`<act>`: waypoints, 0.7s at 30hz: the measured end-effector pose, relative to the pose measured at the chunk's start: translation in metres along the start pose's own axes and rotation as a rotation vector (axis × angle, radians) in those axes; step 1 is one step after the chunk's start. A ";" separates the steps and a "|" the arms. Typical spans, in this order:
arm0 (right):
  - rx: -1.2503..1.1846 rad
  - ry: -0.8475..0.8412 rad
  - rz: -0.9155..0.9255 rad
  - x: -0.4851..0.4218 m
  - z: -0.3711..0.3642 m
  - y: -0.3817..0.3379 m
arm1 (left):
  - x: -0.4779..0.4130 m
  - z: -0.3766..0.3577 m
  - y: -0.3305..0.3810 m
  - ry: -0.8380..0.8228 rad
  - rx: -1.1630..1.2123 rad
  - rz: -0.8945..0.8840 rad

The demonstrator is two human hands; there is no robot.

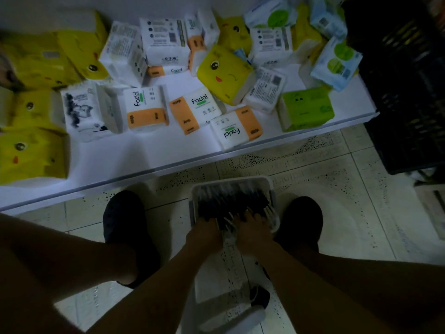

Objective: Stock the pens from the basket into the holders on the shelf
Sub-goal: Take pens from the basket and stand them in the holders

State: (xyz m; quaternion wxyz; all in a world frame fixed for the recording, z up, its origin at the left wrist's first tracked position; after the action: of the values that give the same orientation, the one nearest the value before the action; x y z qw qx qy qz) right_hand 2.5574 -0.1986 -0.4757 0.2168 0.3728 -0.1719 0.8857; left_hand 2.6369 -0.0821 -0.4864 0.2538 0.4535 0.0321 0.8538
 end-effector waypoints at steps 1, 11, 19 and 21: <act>0.012 -0.001 0.003 0.000 0.001 0.000 | 0.000 0.002 0.000 0.032 0.018 0.052; -0.058 0.008 -0.010 -0.005 -0.002 0.001 | -0.002 0.006 -0.016 0.000 0.020 -0.077; -0.288 0.149 -0.073 -0.006 0.004 0.002 | 0.005 0.006 -0.015 0.160 0.251 0.052; -0.325 0.184 -0.094 -0.005 0.004 0.002 | 0.004 0.003 -0.009 0.132 0.256 0.060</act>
State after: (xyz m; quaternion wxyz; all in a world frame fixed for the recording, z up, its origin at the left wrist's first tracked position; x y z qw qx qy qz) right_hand 2.5620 -0.2037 -0.4765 0.3301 0.2579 -0.2743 0.8656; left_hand 2.6413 -0.0727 -0.4840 0.1657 0.4258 0.1438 0.8778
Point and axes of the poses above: each hand's wrist, its own x-axis away from the middle knuckle, its own z-axis out of the back of the hand, y = z × x, the point moved 1 cm from there along -x, towards the middle knuckle, and after that the axes turned 2 degrees about y, right-handed, at the moved point
